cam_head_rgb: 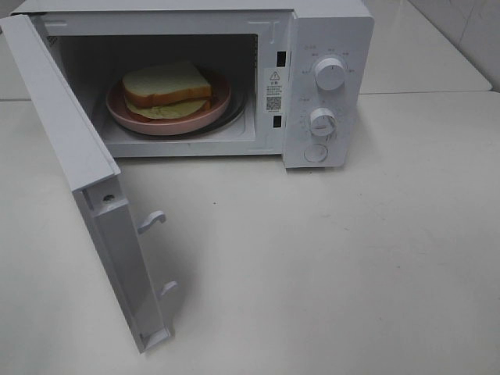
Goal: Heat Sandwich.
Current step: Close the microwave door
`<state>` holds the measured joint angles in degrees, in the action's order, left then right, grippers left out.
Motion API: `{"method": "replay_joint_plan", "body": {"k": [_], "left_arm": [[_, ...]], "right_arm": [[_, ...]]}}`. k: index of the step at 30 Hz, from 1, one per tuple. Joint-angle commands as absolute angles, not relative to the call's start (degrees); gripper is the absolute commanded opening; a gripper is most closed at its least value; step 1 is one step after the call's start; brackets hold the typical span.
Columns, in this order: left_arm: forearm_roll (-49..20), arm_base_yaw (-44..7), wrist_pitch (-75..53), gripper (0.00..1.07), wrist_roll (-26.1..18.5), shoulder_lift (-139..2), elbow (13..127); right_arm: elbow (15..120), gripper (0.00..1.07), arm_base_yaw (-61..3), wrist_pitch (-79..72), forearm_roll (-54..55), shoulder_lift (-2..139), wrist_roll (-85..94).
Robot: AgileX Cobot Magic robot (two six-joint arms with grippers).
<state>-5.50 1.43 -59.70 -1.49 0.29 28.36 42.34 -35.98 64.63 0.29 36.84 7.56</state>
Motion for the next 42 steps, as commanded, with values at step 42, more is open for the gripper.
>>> {"method": "replay_joint_plan", "body": {"k": [42], "left_arm": [[-5.39, 1.09, -59.36, 1.03, -1.32, 1.38, 28.25]], "right_arm": [[28.88, 0.77, -1.32, 59.47, -2.35, 0.34, -1.55]]}}
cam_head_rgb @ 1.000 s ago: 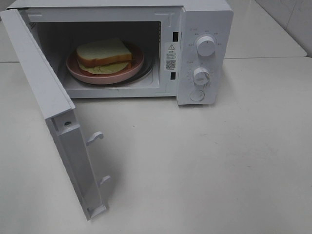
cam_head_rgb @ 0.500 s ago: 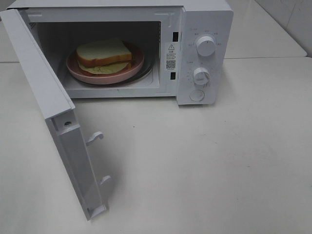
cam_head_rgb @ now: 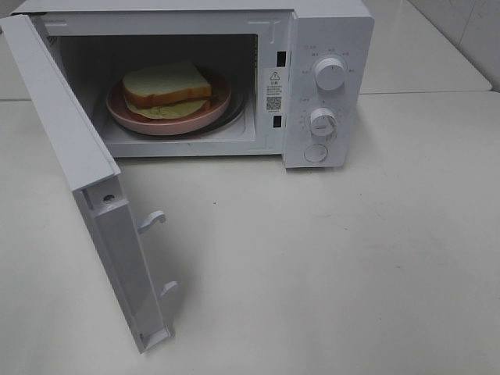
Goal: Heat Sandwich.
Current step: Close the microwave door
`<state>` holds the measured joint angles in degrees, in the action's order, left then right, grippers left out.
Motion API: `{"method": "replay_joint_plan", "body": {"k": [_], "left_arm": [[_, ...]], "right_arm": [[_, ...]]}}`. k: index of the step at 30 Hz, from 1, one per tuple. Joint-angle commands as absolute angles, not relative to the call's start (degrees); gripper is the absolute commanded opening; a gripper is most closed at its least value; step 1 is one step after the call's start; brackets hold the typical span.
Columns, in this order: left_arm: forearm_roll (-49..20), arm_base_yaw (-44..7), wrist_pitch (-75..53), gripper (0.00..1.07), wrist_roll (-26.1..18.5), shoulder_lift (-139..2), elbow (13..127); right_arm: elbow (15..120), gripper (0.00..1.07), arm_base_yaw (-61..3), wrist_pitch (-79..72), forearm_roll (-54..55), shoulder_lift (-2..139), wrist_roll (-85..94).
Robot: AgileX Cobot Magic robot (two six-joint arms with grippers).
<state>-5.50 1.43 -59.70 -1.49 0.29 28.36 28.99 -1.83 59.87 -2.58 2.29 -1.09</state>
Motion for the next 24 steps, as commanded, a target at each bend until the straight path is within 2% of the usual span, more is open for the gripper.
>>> {"method": "replay_joint_plan", "body": {"k": [1, 24], "left_arm": [[-5.39, 1.09, -59.36, 1.03, -1.32, 1.38, 28.25], [-5.39, 1.09, -59.36, 1.03, -1.32, 1.38, 28.25]], "right_arm": [[28.88, 0.77, -1.32, 59.47, -2.35, -0.29, -1.55], [28.88, 0.76, -1.32, 59.47, -2.29, -1.78, -1.55]]}}
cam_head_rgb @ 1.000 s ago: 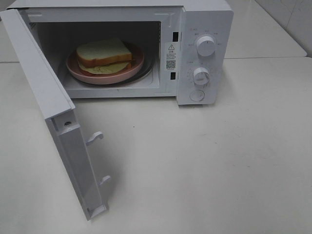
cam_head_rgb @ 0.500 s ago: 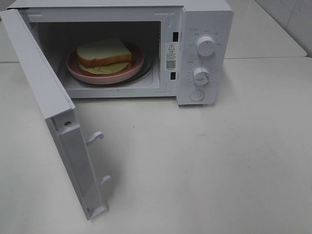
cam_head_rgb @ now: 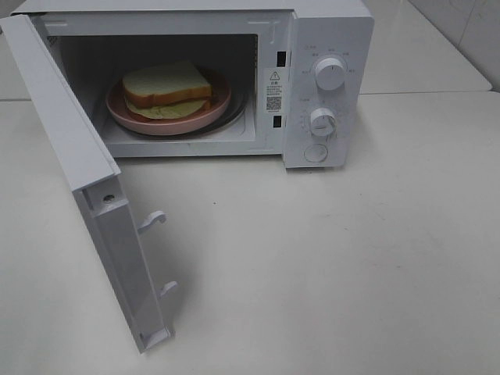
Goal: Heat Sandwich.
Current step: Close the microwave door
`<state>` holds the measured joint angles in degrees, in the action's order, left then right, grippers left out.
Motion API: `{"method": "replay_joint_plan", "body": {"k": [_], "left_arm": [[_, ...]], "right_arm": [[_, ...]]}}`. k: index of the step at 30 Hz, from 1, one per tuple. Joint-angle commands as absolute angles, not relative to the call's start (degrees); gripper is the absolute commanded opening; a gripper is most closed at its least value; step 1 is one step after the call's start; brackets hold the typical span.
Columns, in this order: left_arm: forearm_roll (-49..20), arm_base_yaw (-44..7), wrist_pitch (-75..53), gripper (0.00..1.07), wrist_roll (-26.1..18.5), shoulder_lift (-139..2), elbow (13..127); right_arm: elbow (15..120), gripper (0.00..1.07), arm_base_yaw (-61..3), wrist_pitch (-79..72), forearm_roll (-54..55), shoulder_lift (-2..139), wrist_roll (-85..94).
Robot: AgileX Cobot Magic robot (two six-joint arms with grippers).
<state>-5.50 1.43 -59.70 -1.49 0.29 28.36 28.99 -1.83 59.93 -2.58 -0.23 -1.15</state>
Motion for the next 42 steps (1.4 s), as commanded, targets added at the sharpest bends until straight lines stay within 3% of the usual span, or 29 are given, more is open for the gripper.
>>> {"method": "replay_joint_plan", "body": {"k": [1, 42], "left_arm": [[-5.39, 1.09, -59.36, 1.03, -1.32, 1.38, 28.25], [-5.27, 1.09, -57.98, 1.03, -1.15, 0.80, 29.62]], "right_arm": [[28.88, 0.76, -1.32, 59.47, -2.29, -1.78, -1.55], [28.88, 0.76, -1.32, 59.47, -2.29, -1.78, -1.55]]}}
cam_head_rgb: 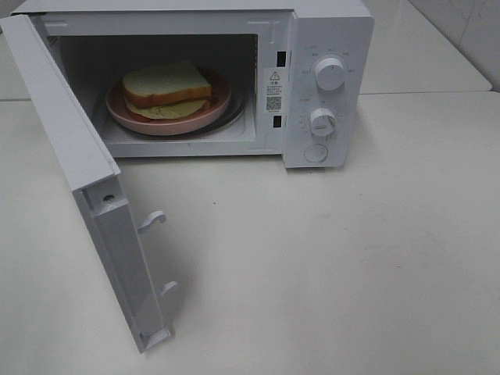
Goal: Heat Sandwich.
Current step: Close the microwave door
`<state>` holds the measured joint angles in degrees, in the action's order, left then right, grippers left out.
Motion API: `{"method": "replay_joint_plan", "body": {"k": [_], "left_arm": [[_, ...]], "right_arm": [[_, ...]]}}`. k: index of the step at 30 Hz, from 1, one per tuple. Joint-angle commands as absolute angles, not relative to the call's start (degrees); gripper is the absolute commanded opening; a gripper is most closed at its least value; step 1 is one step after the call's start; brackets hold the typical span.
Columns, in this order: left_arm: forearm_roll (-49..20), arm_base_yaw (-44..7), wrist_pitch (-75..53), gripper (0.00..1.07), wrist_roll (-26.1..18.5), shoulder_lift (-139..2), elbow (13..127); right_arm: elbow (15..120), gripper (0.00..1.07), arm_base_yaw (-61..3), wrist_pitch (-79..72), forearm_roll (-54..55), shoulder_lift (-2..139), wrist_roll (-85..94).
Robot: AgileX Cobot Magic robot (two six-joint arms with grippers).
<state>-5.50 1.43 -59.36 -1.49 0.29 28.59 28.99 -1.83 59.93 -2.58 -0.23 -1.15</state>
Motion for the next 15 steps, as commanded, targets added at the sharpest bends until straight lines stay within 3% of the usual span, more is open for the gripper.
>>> {"method": "replay_joint_plan", "body": {"k": [1, 11, 15], "left_arm": [[-5.27, 1.09, -57.98, 1.03, -1.15, 0.80, 29.62], [-4.18, 1.09, -50.19, 0.93, -1.15, -6.59, 30.19], [-2.12, 1.09, -43.32, 0.73, -1.15, -10.89, 29.28]], "right_arm": [[28.88, 0.76, -1.32, 59.47, -2.29, -1.78, -1.55], [28.88, 0.76, -1.32, 59.47, -2.23, -1.78, -1.55], [28.88, 0.76, -1.32, 59.47, -2.23, -1.78, -1.55]]}}
